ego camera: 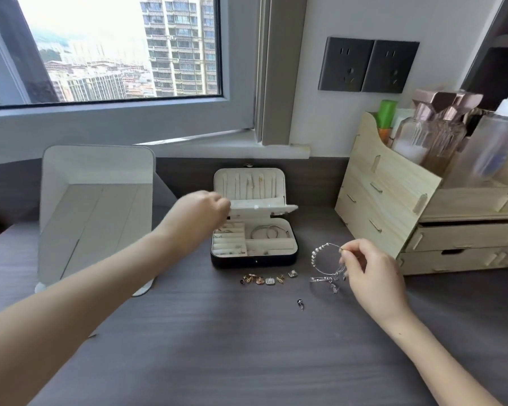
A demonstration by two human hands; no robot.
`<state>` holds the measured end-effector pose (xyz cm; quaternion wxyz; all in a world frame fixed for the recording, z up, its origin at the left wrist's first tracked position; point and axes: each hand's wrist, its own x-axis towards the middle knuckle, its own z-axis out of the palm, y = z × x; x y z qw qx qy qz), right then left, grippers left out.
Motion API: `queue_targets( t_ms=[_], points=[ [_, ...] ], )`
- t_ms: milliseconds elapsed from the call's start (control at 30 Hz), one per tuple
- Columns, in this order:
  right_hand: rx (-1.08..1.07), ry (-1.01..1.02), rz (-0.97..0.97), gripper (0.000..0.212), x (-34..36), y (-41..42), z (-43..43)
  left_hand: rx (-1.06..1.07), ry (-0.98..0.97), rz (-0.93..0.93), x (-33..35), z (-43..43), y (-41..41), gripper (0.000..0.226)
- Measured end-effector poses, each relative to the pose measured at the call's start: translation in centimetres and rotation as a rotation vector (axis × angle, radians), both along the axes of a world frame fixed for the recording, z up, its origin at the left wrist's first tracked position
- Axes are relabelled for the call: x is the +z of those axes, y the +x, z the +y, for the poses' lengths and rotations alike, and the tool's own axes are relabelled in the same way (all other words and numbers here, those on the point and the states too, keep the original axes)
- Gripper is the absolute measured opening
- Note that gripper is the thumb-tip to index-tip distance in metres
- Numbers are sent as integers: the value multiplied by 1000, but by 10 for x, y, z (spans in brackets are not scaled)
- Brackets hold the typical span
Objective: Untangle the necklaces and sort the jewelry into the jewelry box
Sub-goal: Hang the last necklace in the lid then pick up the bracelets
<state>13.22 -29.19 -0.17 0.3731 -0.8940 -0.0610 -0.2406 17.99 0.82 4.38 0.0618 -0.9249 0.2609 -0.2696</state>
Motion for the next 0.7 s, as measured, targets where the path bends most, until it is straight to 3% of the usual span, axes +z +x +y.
queue_targets(
  t_ms=[67,167,300,400,467,600,700],
  points=[
    [6,38,17,20,2,1,1,35,-270,-48,11,-2,17,15],
    [43,191,80,22,5,2,1,152,-508,-50,17,-3,45,21],
    [77,372,148,22,13,1,2,308,-664,-31,10,-13,68,25],
    [101,470,174,22,21,0,3,230,-698,-30,8,-38,53,21],
    [118,494,190,20,25,-2,4,63,-771,118,8,-63,25,18],
    [175,510,216,17,33,-10,10,-168,-934,684,-6,-110,-35,22],
    [219,516,224,16,40,-22,14,-211,-987,787,-17,-122,-60,37]
  ],
)
